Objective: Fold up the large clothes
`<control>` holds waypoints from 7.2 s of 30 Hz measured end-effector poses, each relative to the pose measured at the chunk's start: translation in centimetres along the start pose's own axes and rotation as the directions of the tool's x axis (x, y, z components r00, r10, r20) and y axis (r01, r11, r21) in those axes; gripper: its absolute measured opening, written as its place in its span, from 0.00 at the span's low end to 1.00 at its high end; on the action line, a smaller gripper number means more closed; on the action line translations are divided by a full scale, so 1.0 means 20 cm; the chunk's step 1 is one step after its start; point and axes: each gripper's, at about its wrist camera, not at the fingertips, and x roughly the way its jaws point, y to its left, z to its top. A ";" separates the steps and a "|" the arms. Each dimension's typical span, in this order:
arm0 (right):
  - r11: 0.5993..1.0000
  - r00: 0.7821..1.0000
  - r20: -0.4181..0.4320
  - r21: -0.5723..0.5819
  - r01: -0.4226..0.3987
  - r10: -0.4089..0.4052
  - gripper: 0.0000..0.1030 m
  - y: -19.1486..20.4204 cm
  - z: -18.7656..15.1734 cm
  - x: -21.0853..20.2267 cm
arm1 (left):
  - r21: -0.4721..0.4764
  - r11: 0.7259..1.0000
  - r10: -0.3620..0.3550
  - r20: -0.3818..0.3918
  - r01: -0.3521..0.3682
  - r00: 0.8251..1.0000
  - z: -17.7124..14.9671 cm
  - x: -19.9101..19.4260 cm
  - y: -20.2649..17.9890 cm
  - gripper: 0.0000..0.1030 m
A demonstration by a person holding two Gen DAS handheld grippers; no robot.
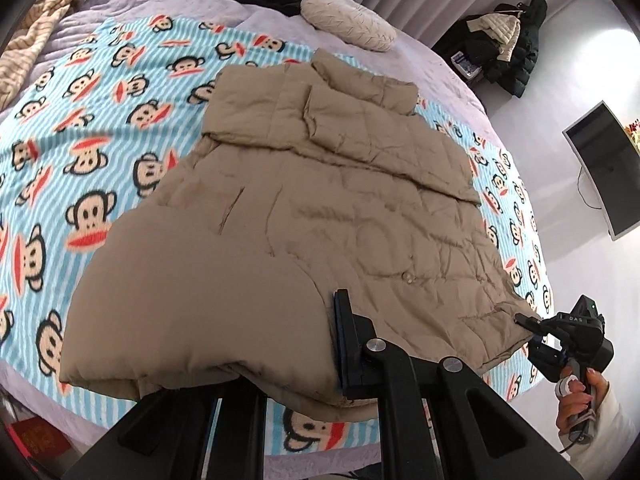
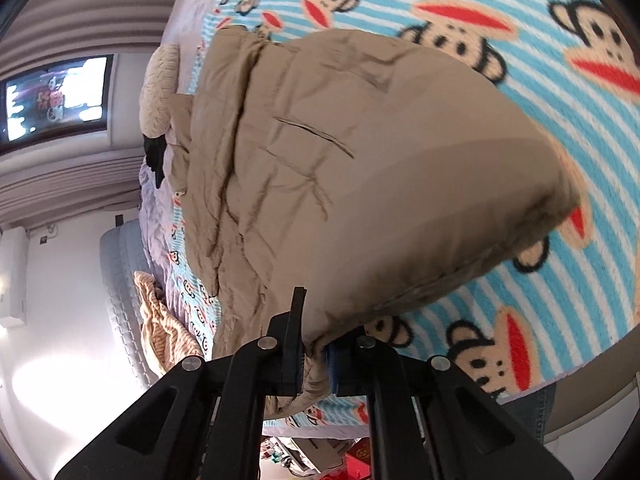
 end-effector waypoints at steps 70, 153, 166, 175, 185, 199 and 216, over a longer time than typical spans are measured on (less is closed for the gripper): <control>0.782 0.944 0.024 -0.553 0.287 -0.330 0.27 1.21 1.20 0.94 | 0.055 0.944 0.320 0.082 -0.325 0.944 1.50 0.80 0.00 1.00; 0.891 0.965 0.022 -0.378 0.250 -0.262 1.00 0.74 0.46 0.57 | 0.041 0.918 0.396 -0.072 -0.394 0.915 0.75 0.75 -0.20 1.00; 0.974 0.990 -0.049 -0.188 0.124 -0.136 1.00 0.54 0.48 0.71 | -0.262 0.940 0.189 -0.135 -0.219 0.973 0.61 0.77 0.18 1.00; 0.995 0.997 -0.047 -0.073 -0.067 0.063 1.00 0.43 0.59 0.77 | -0.409 0.912 -0.028 -0.016 0.019 0.999 0.62 0.82 0.37 1.00; 0.985 0.988 -0.036 -0.087 -0.150 0.148 1.00 0.47 0.65 0.89 | -0.417 0.909 -0.033 0.000 0.030 0.999 0.75 1.04 0.48 1.00; 0.977 0.975 -0.048 0.007 -0.215 0.215 0.30 0.45 0.75 1.01 | -0.402 0.912 -0.039 0.108 0.080 0.993 0.82 0.94 0.45 0.22; 0.974 0.973 -0.133 -0.103 -0.201 0.187 0.23 0.29 0.39 0.64 | -0.277 0.960 -0.033 0.002 0.033 0.999 0.24 0.49 0.32 0.22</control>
